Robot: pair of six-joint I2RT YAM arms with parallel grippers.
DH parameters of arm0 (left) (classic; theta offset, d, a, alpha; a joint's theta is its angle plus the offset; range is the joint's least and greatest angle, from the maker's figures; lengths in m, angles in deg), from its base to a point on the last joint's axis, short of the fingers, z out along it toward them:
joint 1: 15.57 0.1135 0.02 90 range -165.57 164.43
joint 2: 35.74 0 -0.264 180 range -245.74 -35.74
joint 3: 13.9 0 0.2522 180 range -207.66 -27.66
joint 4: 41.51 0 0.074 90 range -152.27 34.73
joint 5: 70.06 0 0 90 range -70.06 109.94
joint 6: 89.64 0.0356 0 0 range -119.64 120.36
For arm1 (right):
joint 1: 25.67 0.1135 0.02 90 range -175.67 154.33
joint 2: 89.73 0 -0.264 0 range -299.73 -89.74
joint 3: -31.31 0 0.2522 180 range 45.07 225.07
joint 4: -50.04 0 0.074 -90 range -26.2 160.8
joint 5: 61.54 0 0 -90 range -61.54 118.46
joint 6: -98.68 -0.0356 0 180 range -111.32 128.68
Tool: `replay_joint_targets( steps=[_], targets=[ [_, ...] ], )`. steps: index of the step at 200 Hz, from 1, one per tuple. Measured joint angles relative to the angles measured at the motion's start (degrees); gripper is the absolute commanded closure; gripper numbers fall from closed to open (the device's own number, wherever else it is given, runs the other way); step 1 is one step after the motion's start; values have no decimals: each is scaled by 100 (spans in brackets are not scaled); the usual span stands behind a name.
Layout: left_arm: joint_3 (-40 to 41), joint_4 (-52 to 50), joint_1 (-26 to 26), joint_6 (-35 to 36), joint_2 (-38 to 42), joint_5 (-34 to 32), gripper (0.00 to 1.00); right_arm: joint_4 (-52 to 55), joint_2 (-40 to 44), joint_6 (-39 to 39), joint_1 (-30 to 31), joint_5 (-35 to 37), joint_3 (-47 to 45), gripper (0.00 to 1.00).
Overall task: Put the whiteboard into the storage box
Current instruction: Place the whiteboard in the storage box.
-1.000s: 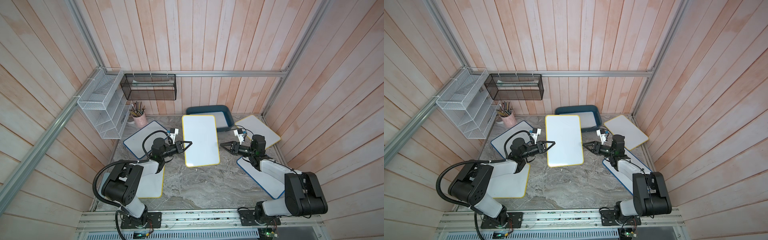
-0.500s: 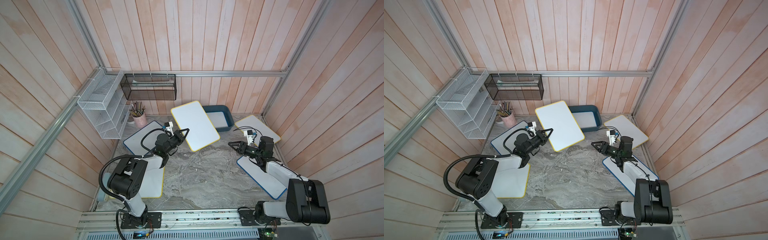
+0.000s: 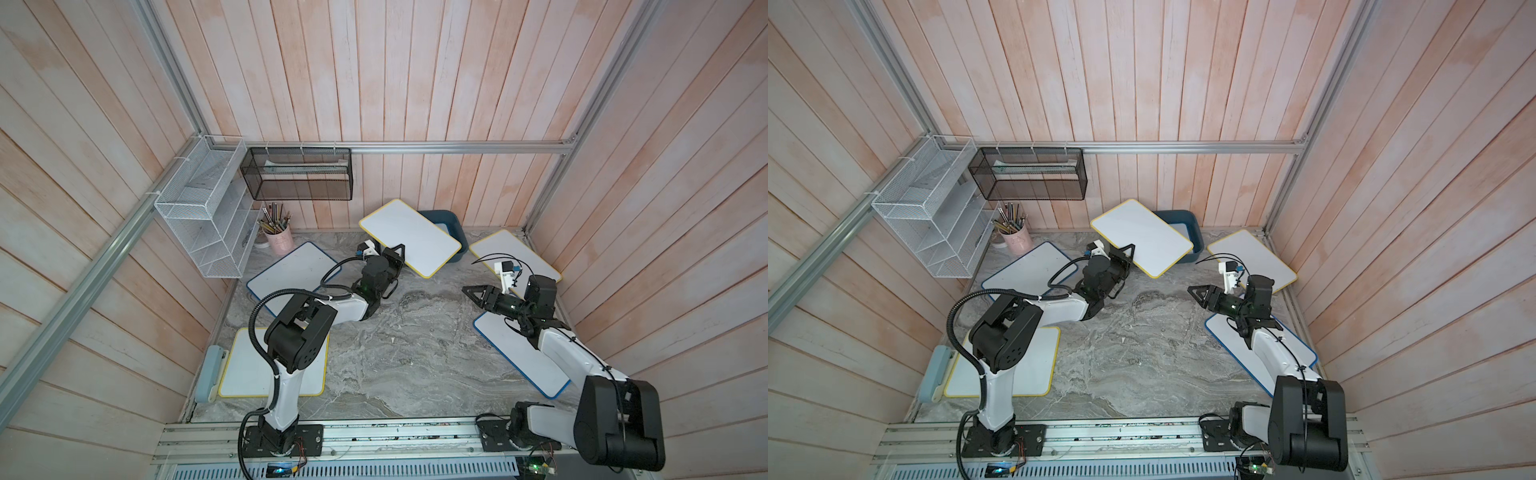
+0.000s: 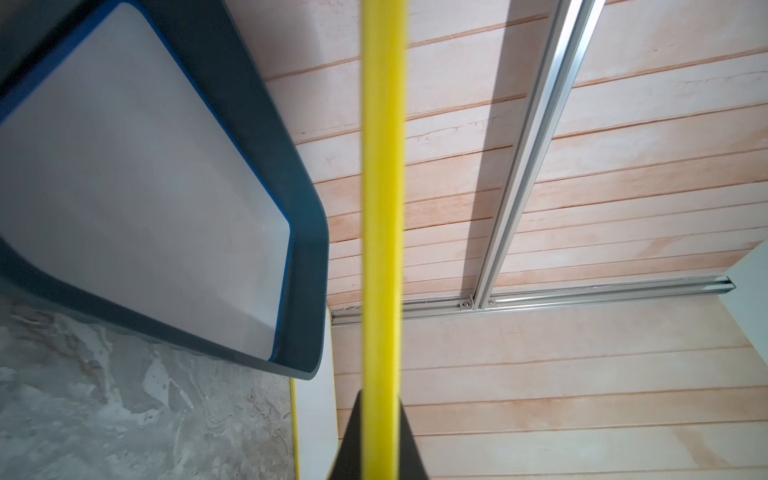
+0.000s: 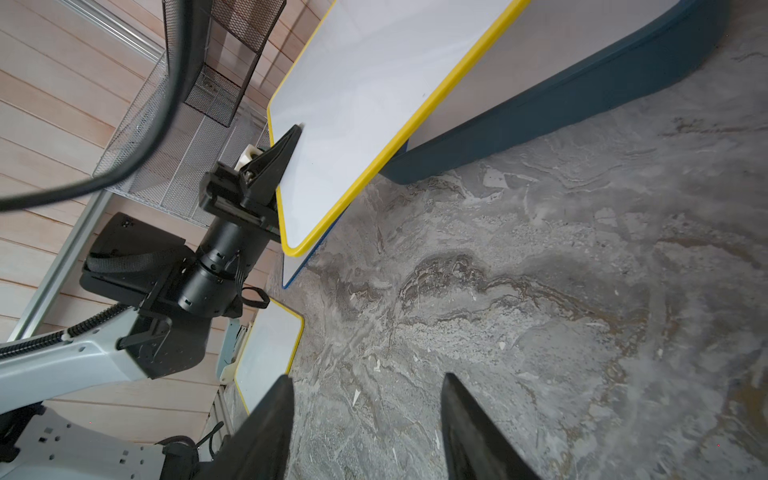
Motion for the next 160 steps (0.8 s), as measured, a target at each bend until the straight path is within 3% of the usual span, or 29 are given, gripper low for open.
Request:
replay_joint_targets(
  steps=[47, 160],
  targets=[
    [-1432, -881, -420, -350, -647, -1182, 100, -2, 348, -37, -26, -26, -402, 42],
    [-4282, -2916, -629, -1231, -2271, -2660, 100, 437, 739, -114, -48, -105, -459, 43]
  ],
)
